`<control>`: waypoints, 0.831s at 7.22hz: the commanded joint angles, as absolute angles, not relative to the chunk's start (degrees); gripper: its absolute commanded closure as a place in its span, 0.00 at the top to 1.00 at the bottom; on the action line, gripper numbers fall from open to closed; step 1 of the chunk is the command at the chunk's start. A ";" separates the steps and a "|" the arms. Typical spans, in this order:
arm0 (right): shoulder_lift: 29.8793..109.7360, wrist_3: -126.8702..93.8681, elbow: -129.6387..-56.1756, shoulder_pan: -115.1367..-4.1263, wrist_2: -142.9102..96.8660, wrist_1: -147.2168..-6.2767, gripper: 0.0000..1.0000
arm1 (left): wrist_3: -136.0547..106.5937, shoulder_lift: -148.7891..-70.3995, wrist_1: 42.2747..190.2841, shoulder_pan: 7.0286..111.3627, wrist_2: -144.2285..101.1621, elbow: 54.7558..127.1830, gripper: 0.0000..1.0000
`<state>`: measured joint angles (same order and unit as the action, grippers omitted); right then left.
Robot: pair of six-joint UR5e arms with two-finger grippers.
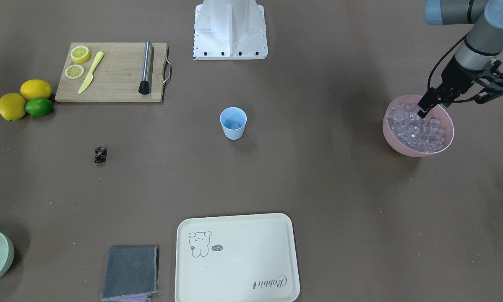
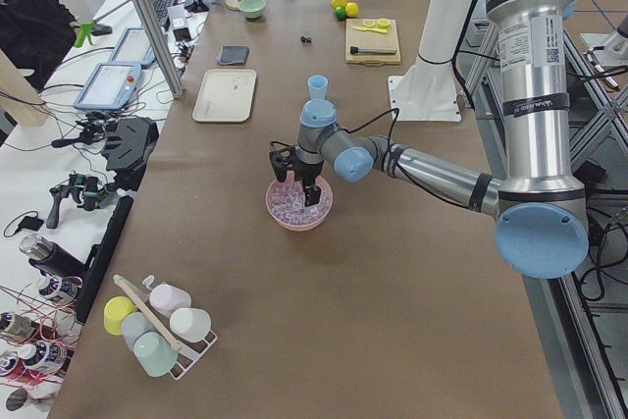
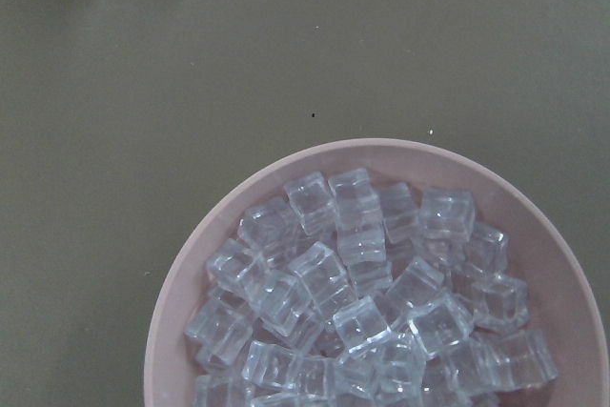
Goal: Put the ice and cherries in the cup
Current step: 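Lower the left gripper into the bowl and grasp a third ice cube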
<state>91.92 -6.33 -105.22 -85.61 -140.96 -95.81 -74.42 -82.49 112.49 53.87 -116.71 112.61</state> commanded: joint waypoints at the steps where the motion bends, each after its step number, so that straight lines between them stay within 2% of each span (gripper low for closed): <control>1: 91.85 -6.24 -105.21 -85.52 -140.89 -95.80 1.00 | -80.84 -84.98 113.03 47.67 -112.88 111.45 0.97; 3: 91.85 -6.24 -105.12 -85.52 -140.63 -95.80 1.00 | -82.52 -84.99 113.03 43.96 -110.67 110.84 0.93; 6: 91.93 -6.33 -105.29 -85.52 -140.62 -95.80 1.00 | -78.59 -84.82 113.12 43.95 -110.92 109.16 0.64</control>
<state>91.90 -6.30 -105.25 -85.52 -140.63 -95.80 -80.47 -84.99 113.09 44.04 -110.89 109.60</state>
